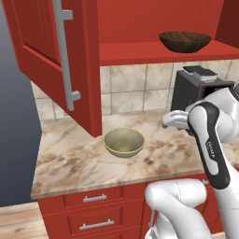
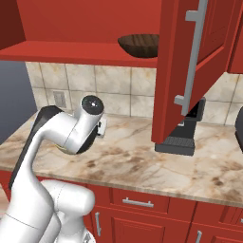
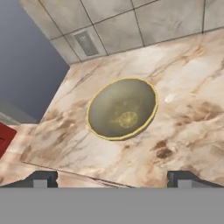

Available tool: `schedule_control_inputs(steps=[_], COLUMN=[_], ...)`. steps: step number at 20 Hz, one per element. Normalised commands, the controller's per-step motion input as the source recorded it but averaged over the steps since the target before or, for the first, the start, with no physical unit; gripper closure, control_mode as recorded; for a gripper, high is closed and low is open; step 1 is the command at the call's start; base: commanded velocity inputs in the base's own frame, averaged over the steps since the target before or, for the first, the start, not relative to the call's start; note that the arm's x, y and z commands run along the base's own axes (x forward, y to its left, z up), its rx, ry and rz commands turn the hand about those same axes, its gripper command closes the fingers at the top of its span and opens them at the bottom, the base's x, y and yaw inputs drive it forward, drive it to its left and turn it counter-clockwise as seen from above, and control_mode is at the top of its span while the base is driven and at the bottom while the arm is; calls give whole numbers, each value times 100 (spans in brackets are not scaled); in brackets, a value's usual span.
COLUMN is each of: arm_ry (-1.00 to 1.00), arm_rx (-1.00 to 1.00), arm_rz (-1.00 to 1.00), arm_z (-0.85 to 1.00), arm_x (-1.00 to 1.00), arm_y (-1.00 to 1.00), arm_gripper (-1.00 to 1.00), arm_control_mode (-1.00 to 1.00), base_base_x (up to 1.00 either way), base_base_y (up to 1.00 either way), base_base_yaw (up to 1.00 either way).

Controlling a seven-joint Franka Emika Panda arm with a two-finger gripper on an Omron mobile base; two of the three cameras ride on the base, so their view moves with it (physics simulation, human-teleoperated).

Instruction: Open the cabinet. Pick the bowls from the counter and place them in the cabinet. Then close the cabinet.

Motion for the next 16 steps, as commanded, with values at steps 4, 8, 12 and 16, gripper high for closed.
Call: schedule_control_inputs(steps=[4,8,12,16], arm_ry=[23,5,-2,-13], arm_rx=[0,0,0,0], arm_rz=[-5,-5,-2,0], arm_z=[-21,-25,-36,-41], arm_x=[9,20,24,27], arm_y=[3,0,0,1], arm_gripper=[-100,-100,-100,-100], arm_control_mode=[-100,-100,-100,-100], base_base_x=[0,0,0,0], base_base_y=[0,0,0,0], base_base_yaw=[0,0,0,0])
